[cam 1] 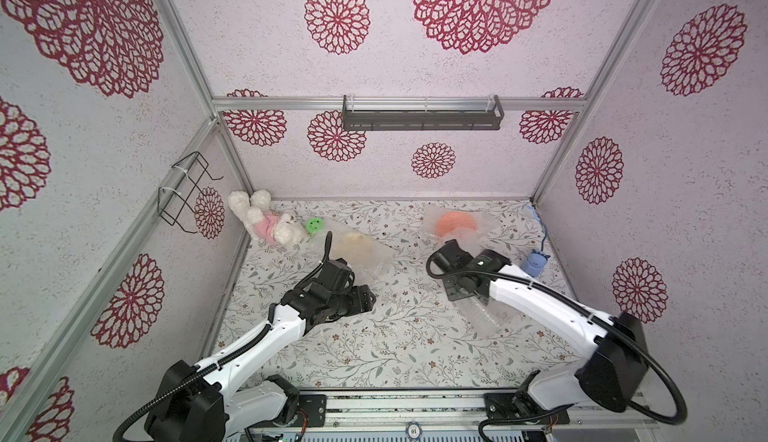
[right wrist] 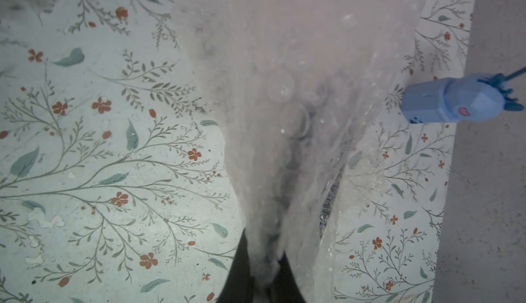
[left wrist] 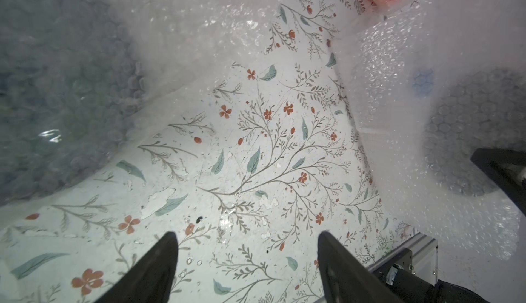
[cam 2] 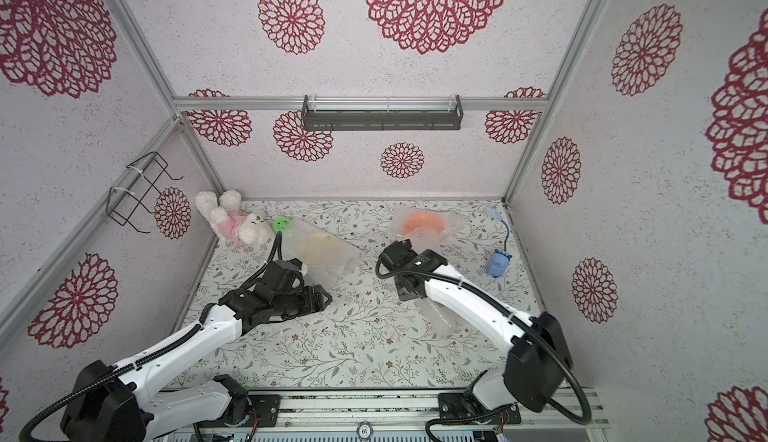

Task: Unpack dinner plates from bubble wrap
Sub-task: Unwrap the bubble wrap at the center of the board.

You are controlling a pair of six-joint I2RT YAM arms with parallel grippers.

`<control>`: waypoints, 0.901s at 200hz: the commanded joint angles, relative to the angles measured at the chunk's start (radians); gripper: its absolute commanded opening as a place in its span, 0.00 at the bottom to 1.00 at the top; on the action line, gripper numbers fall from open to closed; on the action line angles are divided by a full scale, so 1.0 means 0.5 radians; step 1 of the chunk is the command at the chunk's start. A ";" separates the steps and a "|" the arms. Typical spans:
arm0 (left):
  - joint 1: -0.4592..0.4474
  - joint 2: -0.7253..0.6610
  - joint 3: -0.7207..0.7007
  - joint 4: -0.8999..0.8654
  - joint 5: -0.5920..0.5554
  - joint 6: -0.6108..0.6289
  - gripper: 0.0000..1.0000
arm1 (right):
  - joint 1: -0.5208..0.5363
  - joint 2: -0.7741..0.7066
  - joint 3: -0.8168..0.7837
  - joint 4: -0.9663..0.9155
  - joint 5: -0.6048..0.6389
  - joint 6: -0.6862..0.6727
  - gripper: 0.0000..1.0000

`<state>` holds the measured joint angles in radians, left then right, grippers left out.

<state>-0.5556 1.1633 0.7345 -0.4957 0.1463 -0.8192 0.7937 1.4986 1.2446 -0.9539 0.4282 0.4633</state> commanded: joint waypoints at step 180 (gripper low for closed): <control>0.238 -0.374 -0.285 0.064 0.104 -0.273 0.83 | 0.309 0.887 0.538 0.729 -0.810 0.044 0.80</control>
<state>-0.4488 1.0317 0.6006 -0.4873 0.1673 -0.9360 0.9905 2.0460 1.5192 -0.7277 0.2440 0.5247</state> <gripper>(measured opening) 0.822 0.712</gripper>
